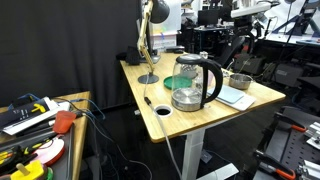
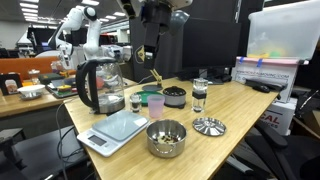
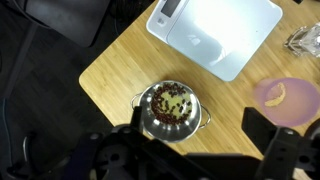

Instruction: Put the silver pot on the kitchen scale

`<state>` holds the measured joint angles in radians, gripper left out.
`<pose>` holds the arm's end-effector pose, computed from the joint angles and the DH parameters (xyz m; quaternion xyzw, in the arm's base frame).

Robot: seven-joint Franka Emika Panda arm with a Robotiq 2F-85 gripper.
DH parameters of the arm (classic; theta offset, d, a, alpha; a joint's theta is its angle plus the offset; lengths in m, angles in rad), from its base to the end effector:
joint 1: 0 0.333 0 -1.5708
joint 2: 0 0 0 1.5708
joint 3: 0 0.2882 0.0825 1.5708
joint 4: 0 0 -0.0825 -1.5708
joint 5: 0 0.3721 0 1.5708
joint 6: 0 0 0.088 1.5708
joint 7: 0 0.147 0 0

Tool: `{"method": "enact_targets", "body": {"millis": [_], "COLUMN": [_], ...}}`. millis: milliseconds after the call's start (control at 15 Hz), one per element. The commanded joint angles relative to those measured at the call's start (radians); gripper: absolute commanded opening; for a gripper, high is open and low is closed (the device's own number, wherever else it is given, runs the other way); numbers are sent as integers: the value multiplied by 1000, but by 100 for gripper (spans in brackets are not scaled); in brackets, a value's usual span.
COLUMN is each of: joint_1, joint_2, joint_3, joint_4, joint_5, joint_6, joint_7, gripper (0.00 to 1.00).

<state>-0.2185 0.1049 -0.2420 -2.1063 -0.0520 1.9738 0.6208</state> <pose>0.4553 -0.2321 0.2930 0.8571 -0.5004 -0.1138 0.0443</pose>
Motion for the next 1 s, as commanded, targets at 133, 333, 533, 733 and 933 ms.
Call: {"method": "enact_targets", "body": {"millis": [133, 333, 533, 733, 933], "joint_1": [-10, -1, -1, -1, 0], "joint_2": [81, 93, 88, 88, 119], "joint_3": [-17, -22, -22, -22, -13], "joint_4": [-17, -13, -12, -12, -6], "joint_5": [105, 82, 83, 83, 98], "joint_6": [24, 13, 15, 15, 45], "joint_7": [-19, -3, -3, -3, -35], "gripper": [100, 100, 100, 100, 100]}}
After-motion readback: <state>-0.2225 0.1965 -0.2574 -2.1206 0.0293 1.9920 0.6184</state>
